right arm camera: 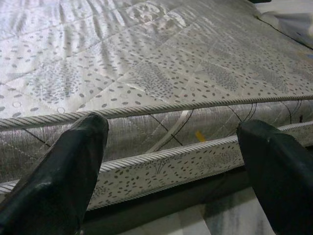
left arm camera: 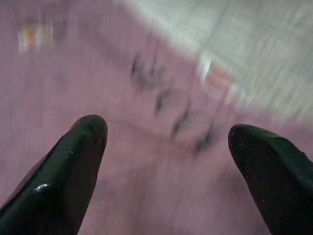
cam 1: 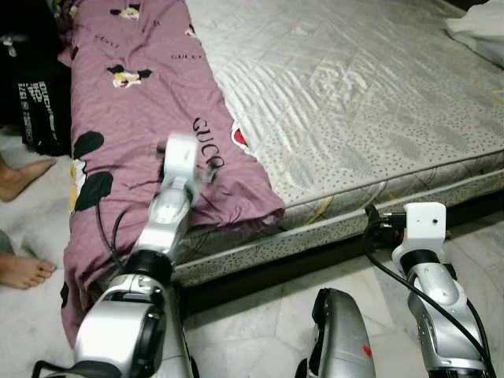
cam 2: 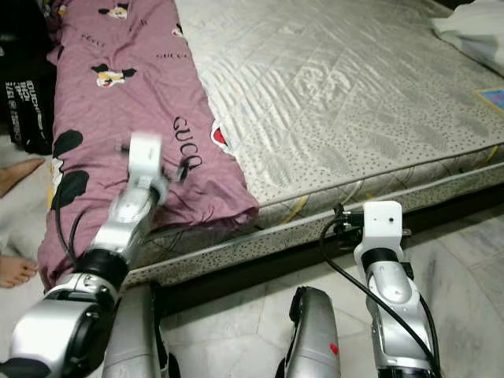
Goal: Clean up the room
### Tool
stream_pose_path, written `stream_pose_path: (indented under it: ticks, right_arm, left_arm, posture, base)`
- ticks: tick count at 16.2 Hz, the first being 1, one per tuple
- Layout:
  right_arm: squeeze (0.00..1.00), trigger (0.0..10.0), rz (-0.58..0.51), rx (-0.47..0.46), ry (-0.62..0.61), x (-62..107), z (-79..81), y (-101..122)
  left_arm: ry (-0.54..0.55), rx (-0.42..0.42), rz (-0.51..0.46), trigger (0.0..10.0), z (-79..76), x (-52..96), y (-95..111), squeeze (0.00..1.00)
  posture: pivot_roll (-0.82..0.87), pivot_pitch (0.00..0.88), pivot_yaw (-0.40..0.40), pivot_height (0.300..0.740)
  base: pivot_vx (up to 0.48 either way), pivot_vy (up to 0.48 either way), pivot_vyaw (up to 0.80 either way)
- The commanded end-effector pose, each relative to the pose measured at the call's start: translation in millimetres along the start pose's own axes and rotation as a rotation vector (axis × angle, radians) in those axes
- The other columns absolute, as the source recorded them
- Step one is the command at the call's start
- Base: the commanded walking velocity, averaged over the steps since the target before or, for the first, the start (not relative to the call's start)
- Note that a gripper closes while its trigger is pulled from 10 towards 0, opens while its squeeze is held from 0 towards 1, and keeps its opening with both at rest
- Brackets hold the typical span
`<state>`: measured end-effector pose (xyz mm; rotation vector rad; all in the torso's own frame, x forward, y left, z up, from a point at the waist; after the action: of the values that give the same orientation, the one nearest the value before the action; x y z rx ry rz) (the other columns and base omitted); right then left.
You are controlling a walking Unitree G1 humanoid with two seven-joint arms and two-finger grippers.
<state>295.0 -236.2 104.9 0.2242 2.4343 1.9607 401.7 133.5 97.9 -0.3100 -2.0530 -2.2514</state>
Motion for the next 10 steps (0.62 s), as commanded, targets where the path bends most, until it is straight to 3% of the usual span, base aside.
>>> stream_pose_path:
  ticks: [1,2,3,5,6,10]
  right_arm:
    - [0.00,10.0,0.003,0.003,-0.002,1.4,-1.8,0]
    - [0.00,10.0,0.010,0.003,-0.006,3.1,-3.8,-1]
    - [0.00,10.0,0.013,0.003,-0.008,3.5,-4.7,-2]
    - [0.00,10.0,0.015,0.004,-0.010,4.5,-5.7,-2]
    - [0.00,10.0,0.015,0.004,-0.017,4.7,-7.1,-2]
    - [0.00,10.0,0.016,0.000,-0.011,4.0,-2.9,-2]
  left_arm:
    - [-0.010,-0.024,0.017,10.0,-1.7,-2.5,3,0.00]
    - [-0.032,-0.056,0.134,10.0,2.8,-0.1,-20,0.00]
    - [-0.059,-0.082,0.172,10.0,0.4,1.6,-28,0.00]
    - [-0.202,-0.157,0.249,10.0,-20.0,7.5,-46,0.00]
    - [-0.409,-0.199,0.305,10.0,-62.0,19.5,-64,0.00]
    - [-0.615,-0.293,0.370,10.0,-110.4,45.1,-96,0.00]
  posture:
    - [-0.13,0.083,-0.010,0.506]
    - [-0.14,0.091,-0.011,0.506]
    - [-0.15,0.091,-0.011,0.506]
    - [-0.16,0.091,-0.004,0.506]
    - [-0.16,0.091,-0.001,0.506]
    - [-0.15,0.085,-0.008,0.506]
  base:
    - [0.000,0.000,0.00]
    - [0.000,0.000,0.00]
    - [0.000,0.000,0.00]
    - [0.000,0.000,0.00]
    - [0.000,0.000,0.00]
    - [0.000,0.000,0.00]
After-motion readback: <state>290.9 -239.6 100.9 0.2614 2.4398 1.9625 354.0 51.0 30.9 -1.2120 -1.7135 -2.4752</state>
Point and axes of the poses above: a point about 5 cm out from each wrist's last joint towards the gripper, its own x axis pointing back from the gripper into the wrist, its own y axis along the axis of the wrist's last joint, z = x × y, the point moved 3 cm from there along -x, pointing out of the wrist towards the gripper, and after that the axes turned 1 degree about x, right-handed, at the moved point
